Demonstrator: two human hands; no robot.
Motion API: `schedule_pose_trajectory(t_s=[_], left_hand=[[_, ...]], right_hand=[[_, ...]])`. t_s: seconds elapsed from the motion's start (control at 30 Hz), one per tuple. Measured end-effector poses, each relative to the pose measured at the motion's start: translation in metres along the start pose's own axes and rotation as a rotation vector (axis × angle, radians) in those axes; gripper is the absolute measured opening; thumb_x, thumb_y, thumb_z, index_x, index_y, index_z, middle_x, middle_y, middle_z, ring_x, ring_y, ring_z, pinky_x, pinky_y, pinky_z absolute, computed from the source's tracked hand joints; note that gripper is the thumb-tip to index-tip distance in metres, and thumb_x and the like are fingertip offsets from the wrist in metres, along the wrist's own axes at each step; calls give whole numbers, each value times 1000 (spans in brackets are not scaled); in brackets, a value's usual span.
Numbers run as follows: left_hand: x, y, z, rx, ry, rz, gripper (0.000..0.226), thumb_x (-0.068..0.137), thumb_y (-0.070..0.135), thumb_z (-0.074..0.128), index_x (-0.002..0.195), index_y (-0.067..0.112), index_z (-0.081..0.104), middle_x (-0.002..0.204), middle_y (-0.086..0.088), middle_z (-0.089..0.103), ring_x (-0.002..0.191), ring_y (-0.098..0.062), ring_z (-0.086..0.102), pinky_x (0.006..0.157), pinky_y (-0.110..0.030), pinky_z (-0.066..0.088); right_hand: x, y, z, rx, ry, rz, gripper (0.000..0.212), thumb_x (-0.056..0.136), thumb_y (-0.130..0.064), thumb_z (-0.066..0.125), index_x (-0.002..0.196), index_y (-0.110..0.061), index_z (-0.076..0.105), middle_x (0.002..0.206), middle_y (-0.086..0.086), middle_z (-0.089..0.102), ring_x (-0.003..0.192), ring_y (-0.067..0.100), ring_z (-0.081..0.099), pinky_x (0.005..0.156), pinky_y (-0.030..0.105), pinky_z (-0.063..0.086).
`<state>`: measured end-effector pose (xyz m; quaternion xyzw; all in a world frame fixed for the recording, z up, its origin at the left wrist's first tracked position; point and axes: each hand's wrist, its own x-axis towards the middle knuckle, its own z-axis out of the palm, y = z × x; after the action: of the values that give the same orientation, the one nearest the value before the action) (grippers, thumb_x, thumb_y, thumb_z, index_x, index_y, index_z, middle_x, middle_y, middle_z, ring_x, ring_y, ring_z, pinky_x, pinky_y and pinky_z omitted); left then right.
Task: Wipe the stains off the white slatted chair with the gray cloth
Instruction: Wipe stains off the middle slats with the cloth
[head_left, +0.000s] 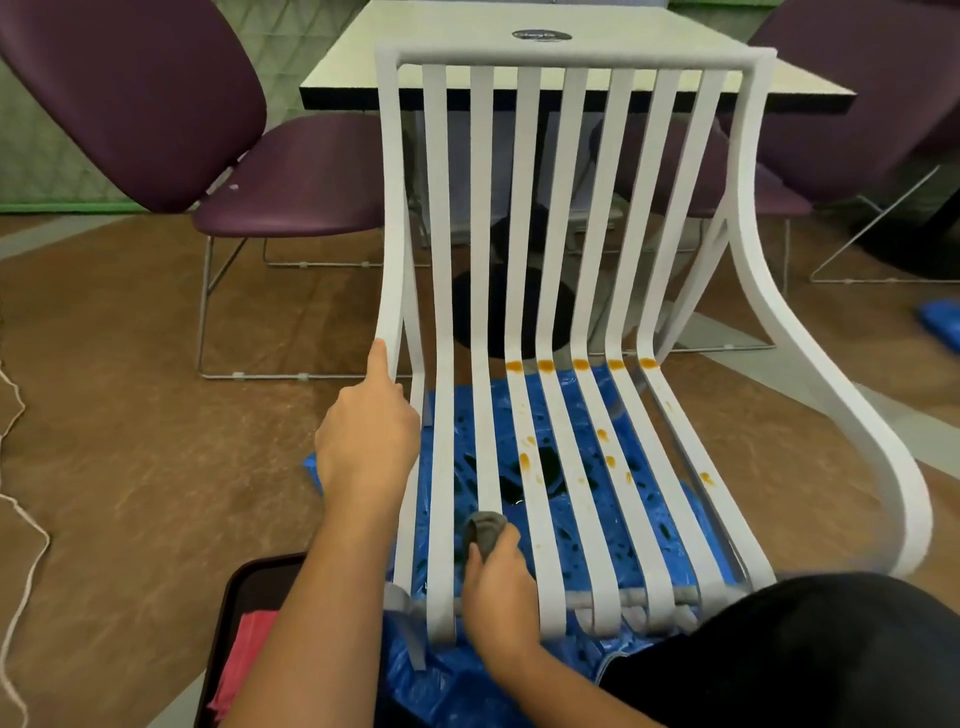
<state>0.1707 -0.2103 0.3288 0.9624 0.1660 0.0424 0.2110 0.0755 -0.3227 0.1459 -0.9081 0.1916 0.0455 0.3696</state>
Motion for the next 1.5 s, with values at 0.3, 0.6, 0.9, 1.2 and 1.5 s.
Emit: schedule_pose_trajectory(t_s=[0.3, 0.6, 0.9, 1.2, 1.5], left_hand=[[-16, 4, 0, 121, 144, 32, 21, 105, 30, 45, 119, 15, 47, 100, -15, 69, 81, -33, 65, 58, -37, 41], [-20, 4, -1, 152, 178, 42, 17, 103, 24, 48, 114, 11, 52, 97, -15, 70, 80, -33, 67, 55, -35, 40], [-13, 0, 5, 147, 181, 47, 15, 102, 17, 50, 116, 11, 50, 93, -14, 69, 69, -27, 57, 54, -35, 39], [-11, -2, 5, 102, 166, 39, 15, 100, 20, 50, 113, 14, 44, 99, -13, 64, 71, -28, 55, 56, -37, 37], [-9, 0, 2, -9, 104, -17, 23, 103, 24, 46, 123, 16, 39, 109, -16, 60, 74, -25, 46, 61, -40, 35]], right_hand=[[-45, 48, -2, 338, -140, -86, 55, 88, -67, 39, 137, -42, 32, 110, -18, 61, 99, -2, 61, 87, 18, 51], [-39, 26, -7, 361, -104, 35, 24, 103, -47, 31, 105, -28, 46, 88, -7, 64, 78, 7, 62, 64, 21, 50], [21, -16, -16, 196, -141, 160, 28, 108, -38, 25, 102, -17, 43, 94, 6, 64, 82, 22, 62, 74, 38, 52], [93, -58, -18, 35, -205, 144, 32, 102, -6, 37, 134, -6, 35, 116, 18, 62, 91, 28, 58, 72, 39, 46], [60, -39, -16, 24, -182, 81, 32, 108, -36, 31, 126, -11, 37, 78, -2, 54, 63, 11, 52, 50, 29, 37]])
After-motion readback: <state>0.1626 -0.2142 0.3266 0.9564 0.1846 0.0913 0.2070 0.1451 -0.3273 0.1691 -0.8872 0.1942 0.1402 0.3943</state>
